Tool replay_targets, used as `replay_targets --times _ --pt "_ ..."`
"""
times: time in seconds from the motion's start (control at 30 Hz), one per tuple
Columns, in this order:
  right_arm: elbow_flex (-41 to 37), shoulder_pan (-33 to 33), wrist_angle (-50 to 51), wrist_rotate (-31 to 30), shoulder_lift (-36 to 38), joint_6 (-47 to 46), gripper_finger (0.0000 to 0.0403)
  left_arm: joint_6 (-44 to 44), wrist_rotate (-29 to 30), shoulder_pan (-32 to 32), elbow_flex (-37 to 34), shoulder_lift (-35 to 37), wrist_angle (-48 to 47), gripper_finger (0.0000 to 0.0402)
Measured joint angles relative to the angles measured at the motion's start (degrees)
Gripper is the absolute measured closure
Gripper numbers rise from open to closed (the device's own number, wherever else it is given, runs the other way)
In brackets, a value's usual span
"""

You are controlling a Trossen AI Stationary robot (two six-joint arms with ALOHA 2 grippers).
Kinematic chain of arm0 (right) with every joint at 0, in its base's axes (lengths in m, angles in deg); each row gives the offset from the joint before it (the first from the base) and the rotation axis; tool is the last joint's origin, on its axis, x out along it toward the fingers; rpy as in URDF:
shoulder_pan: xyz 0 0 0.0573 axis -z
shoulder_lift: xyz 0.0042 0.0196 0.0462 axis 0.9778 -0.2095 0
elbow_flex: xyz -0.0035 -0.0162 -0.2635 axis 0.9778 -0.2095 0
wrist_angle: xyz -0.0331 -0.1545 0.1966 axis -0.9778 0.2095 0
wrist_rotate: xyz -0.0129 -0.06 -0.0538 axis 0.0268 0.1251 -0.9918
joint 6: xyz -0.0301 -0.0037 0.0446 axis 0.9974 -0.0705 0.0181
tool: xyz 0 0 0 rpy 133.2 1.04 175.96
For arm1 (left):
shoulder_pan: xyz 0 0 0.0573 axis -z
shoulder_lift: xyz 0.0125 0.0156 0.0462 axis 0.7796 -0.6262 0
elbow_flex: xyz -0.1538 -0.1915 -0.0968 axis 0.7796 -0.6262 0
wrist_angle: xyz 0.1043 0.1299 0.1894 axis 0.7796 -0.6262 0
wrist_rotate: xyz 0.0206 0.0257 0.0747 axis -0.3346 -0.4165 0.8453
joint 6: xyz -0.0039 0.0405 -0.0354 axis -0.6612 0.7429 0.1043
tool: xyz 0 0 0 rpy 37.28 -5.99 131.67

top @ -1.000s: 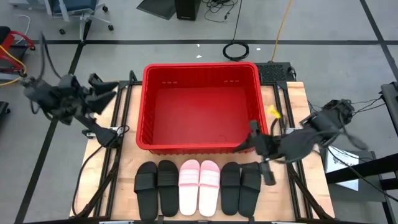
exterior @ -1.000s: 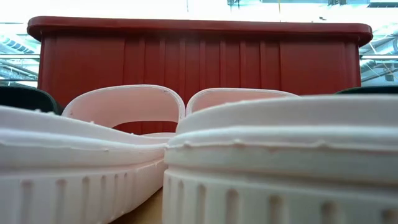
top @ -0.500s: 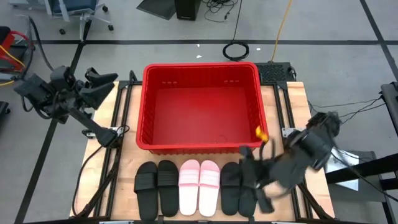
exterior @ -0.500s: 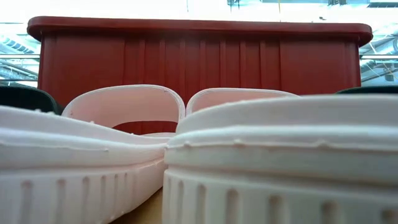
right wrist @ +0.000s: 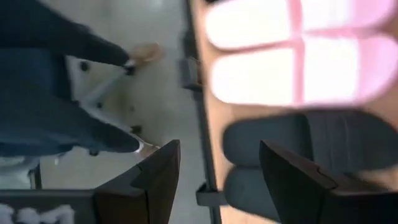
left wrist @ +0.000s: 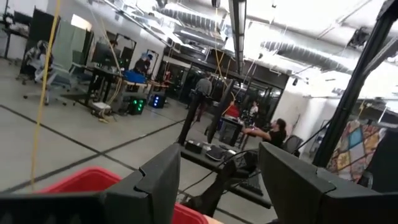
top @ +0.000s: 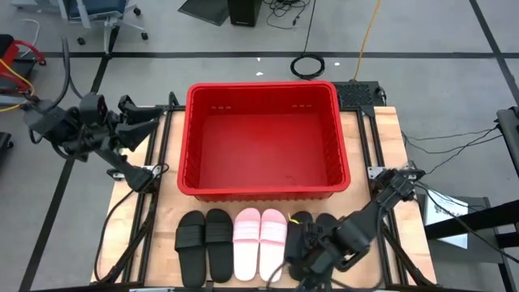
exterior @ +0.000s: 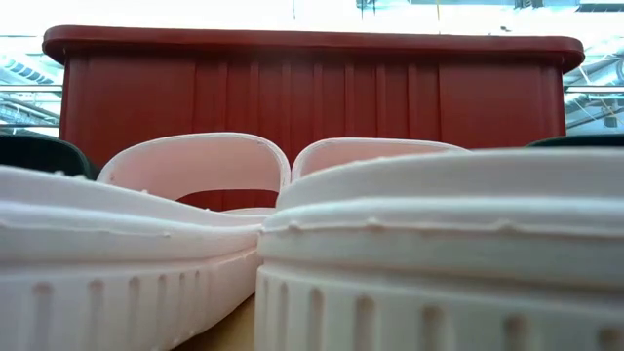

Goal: Pick and place slides into bin
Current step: Put the black slide into the red container

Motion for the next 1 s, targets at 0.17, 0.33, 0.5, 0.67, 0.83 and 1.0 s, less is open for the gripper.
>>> replay_targets --times 0.17,0.33,0.5,0.67,0.83,1.0 --pt "-0.3 0.6 4.9 -0.4 -1.8 -8.3 0.0193 -1.9 -4.8 0.0 0.0 0.9 -2.1 0.0188" --pt "-4.1 -0.2 6.0 -5.7 -1.4 -14.0 0.0193 -1.6 -5.8 0.0 0.0 1.2 -2.5 0.0188" --pt "-9.4 -1.8 5.8 -9.5 -1.4 -14.9 0.0193 -0.7 -5.1 0.0 0.0 1.2 -2.5 0.0188" --pt "-15.8 -3.5 6.0 -13.0 -0.9 -15.2 0.0193 0.6 -4.9 0.0 0.0 1.2 -2.9 0.0188" --pt "-23.7 -6.5 5.9 -15.2 2.1 -24.0 0.0193 0.5 -4.9 0.0 0.0 1.2 -4.2 0.0188" --pt "-32.7 -9.2 1.9 -15.3 7.1 -30.7 0.0193 1.9 -4.9 0.0 0.0 1.2 -4.7 0.0188"
